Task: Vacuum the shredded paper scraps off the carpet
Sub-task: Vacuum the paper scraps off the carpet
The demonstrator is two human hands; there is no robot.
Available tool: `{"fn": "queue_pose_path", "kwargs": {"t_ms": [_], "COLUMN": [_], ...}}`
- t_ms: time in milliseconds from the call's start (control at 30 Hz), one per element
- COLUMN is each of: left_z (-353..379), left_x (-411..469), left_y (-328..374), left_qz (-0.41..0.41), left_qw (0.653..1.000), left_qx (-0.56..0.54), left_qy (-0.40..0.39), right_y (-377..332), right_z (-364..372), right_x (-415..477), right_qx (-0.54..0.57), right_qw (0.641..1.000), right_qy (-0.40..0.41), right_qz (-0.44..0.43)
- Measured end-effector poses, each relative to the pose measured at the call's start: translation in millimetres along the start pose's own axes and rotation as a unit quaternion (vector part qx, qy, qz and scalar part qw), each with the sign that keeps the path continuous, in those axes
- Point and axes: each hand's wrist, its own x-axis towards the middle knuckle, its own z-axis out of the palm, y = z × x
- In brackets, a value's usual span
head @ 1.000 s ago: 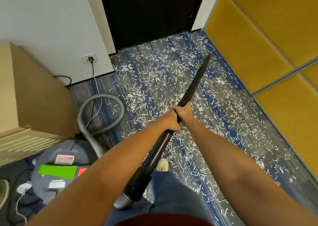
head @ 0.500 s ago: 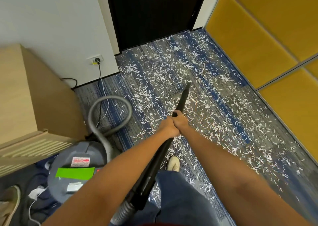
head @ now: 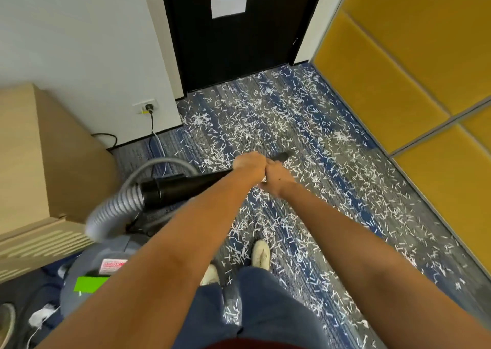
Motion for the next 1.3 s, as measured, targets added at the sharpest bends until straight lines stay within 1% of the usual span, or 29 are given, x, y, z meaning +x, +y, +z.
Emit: {"fn": "queue_pose_path", "kwargs": {"t_ms": [100, 200, 333, 400, 433, 467, 567, 600, 633, 667, 700, 733, 767, 833, 867, 900, 967, 1000, 1067, 1167, 1233, 1267, 1300], "left_z": [-35.4, -68.5, -110.0, -122.3, -126.4, -128.4, -122.3, -118.1, -113.2, -108.6, -104.4, -102.7, -103.1, -113.7, -122.0, -129.8, -141.2, -144.5, -148.1, -156.3, -170.4, -179.8, -190.1], "left_x": [11.2, 24.6, 36.0, 37.5, 37.5, 40.4, 52.2, 54.0, 54.8, 56.4, 61.4, 65.4, 69.7, 74.1, 74.9, 77.7, 80.6, 83.1, 87.0, 87.2, 84.7, 82.1, 78.8], "left_y": [15.0, 31.6, 55.2, 64.6, 66.2, 67.0, 67.8, 68.4, 69.6, 70.6, 71.1, 72.4, 74.1, 77.1, 76.4, 75.3, 72.9, 72.0, 71.4, 71.6, 69.6, 69.7, 70.7], "left_qz": [0.015, -0.001, -0.026, -0.036, -0.041, -0.035, 0.026, 0.061, 0.083, 0.081, 0.06, 0.027, -0.011, -0.101, -0.133, -0.144, -0.099, -0.079, -0.075, -0.067, -0.046, -0.035, -0.023], "left_qw": [0.996, 0.983, 0.953, 0.935, 0.926, 0.917, 0.884, 0.873, 0.859, 0.834, 0.799, 0.77, 0.756, 0.719, 0.704, 0.695, 0.686, 0.692, 0.703, 0.676, 0.649, 0.64, 0.636], "left_qx": [0.088, 0.181, 0.293, 0.337, 0.354, 0.363, 0.364, 0.341, 0.286, 0.207, 0.111, 0.0, -0.129, -0.349, -0.435, -0.508, -0.611, -0.627, -0.623, -0.65, -0.675, -0.683, -0.686], "left_qy": [0.018, 0.029, 0.077, 0.108, 0.127, 0.163, 0.293, 0.345, 0.417, 0.505, 0.588, 0.637, 0.642, 0.592, 0.545, 0.489, 0.382, 0.348, 0.334, 0.342, 0.347, 0.35, 0.353], "right_y": [14.5, 24.7, 29.1, 31.9, 33.4, 35.6, 43.3, 45.5, 46.5, 47.0, 48.8, 48.5, 47.7, 47.1, 45.5, 44.1, 39.8, 38.5, 36.0, 29.6, 29.3, 33.3, 38.5], "right_z": [-21.7, -43.3, -79.8, -100.6, -109.1, -117.2, -131.1, -133.7, -135.7, -137.3, -137.8, -138.4, -138.3, -138.6, -138.2, -136.7, -134.0, -132.3, -130.9, -129.8, -125.7, -122.9, -121.3], "right_x": [19.3, 39.2, 61.4, 68.2, 71.1, 73.5, 82.4, 85.5, 87.6, 88.4, 90.6, 90.9, 90.3, 85.8, 82.5, 80.7, 74.9, 73.4, 70.7, 65.9, 59.0, 56.6, 53.7], "right_qx": [0.046, 0.106, 0.156, 0.141, 0.124, 0.106, 0.083, 0.072, 0.064, 0.069, 0.064, 0.075, 0.096, 0.161, 0.184, 0.195, 0.206, 0.205, 0.2, 0.15, 0.076, 0.013, -0.084], "right_qw": [0.999, 0.993, 0.982, 0.984, 0.985, 0.986, 0.98, 0.979, 0.978, 0.977, 0.975, 0.973, 0.971, 0.959, 0.954, 0.951, 0.95, 0.949, 0.947, 0.952, 0.951, 0.946, 0.935], "right_qy": [0.022, 0.053, 0.105, 0.11, 0.117, 0.128, 0.177, 0.19, 0.195, 0.201, 0.211, 0.213, 0.214, 0.224, 0.227, 0.229, 0.228, 0.233, 0.244, 0.266, 0.297, 0.317, 0.33], "right_qz": [-0.003, -0.018, 0.001, 0.009, 0.009, 0.008, 0.027, 0.032, 0.034, 0.033, 0.033, 0.038, 0.043, 0.062, 0.069, 0.068, 0.061, 0.059, 0.056, 0.028, -0.035, -0.07, -0.102]}}
